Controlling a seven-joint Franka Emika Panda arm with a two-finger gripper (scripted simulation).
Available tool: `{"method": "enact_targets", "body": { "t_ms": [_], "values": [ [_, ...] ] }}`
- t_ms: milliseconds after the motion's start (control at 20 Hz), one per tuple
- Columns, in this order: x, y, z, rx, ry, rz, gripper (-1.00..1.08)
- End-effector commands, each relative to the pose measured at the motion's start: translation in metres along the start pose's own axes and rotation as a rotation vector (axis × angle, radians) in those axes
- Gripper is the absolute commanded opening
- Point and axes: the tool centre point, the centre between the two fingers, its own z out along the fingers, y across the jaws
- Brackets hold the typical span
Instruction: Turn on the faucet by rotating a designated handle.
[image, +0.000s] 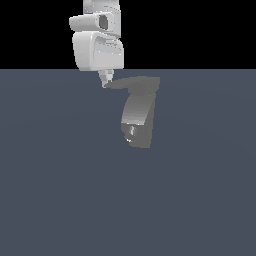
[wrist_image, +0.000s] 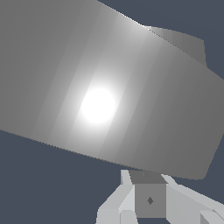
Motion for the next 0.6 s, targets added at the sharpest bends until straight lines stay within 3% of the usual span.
{"method": "enact_targets", "body": {
  "t_ms": [0,550],
  "values": [
    [0.007,0.007,0.0,-0.002,0.002,0.003,-1.0],
    [0.026,0.032,0.0,-0.003,0.002,0.008,-1.0]
  ]
}}
